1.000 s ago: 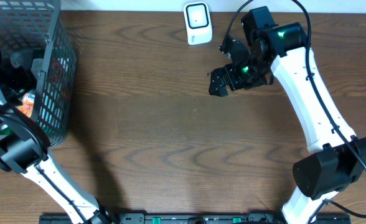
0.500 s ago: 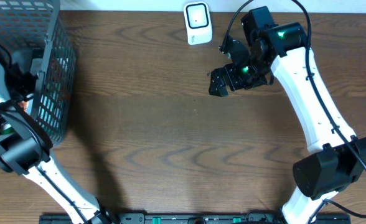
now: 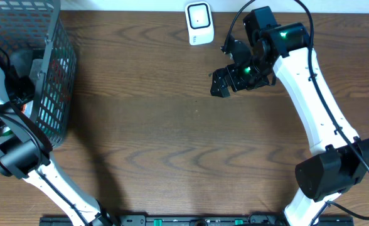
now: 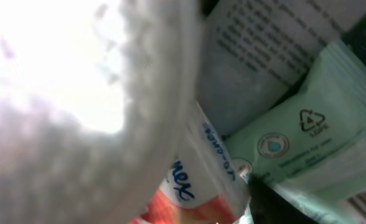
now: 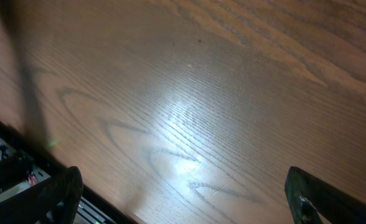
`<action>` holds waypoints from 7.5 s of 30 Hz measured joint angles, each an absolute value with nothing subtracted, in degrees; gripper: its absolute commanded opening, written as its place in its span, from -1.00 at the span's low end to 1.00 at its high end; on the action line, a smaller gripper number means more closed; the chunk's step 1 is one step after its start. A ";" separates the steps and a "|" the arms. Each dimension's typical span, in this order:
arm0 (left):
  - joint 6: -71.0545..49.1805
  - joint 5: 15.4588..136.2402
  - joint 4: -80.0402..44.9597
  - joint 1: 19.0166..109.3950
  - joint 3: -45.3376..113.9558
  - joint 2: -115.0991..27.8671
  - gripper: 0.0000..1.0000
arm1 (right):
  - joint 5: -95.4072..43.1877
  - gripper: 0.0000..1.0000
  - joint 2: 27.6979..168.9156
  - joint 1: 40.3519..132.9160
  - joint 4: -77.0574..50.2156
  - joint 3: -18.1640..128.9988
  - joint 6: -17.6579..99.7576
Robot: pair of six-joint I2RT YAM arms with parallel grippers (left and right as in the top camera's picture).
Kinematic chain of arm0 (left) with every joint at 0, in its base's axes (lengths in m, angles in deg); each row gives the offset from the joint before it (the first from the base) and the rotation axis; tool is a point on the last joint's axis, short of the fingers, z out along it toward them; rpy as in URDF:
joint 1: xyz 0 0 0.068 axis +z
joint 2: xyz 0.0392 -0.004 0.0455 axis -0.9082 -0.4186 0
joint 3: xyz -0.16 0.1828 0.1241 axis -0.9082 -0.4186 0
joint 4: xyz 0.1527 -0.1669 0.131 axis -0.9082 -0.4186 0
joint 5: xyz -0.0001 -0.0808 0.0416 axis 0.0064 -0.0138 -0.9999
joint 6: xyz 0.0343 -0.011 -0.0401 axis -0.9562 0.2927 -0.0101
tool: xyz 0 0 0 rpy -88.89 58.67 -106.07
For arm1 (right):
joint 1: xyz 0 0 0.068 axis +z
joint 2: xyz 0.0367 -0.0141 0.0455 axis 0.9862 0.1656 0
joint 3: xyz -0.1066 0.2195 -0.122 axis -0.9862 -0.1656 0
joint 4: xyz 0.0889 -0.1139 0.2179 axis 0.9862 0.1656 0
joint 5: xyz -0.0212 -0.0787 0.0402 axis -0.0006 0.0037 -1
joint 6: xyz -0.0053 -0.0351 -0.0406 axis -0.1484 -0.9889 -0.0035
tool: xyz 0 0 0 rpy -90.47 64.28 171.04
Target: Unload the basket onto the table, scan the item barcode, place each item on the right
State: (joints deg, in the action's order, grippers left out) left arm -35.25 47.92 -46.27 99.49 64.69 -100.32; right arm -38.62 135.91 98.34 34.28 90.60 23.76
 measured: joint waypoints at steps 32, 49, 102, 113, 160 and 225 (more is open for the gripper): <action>-23.82 60.94 -46.97 96.06 71.58 -56.39 -0.85 | -43.98 0.99 135.89 88.28 32.31 90.60 23.76; -22.73 75.32 -39.12 41.84 51.75 -69.18 -0.82 | -46.82 0.99 135.89 65.53 33.12 90.60 23.76; -15.47 44.42 -42.64 102.31 52.65 -52.26 0.94 | -45.88 0.99 135.80 96.37 27.94 81.44 24.92; -19.91 44.48 -42.93 106.42 52.45 -72.74 0.94 | -42.05 0.99 135.80 102.47 24.51 74.36 26.36; -23.19 47.61 -42.05 108.21 52.54 -82.40 0.93 | -39.23 0.99 135.80 102.84 22.87 73.61 26.54; -18.47 51.22 -75.41 83.69 92.36 -59.69 -0.02 | -41.35 0.99 135.56 85.44 30.26 85.33 28.00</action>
State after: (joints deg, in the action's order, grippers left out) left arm -18.47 51.22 -75.41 83.69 92.36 -59.69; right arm -41.35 135.56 85.44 30.26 85.33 28.00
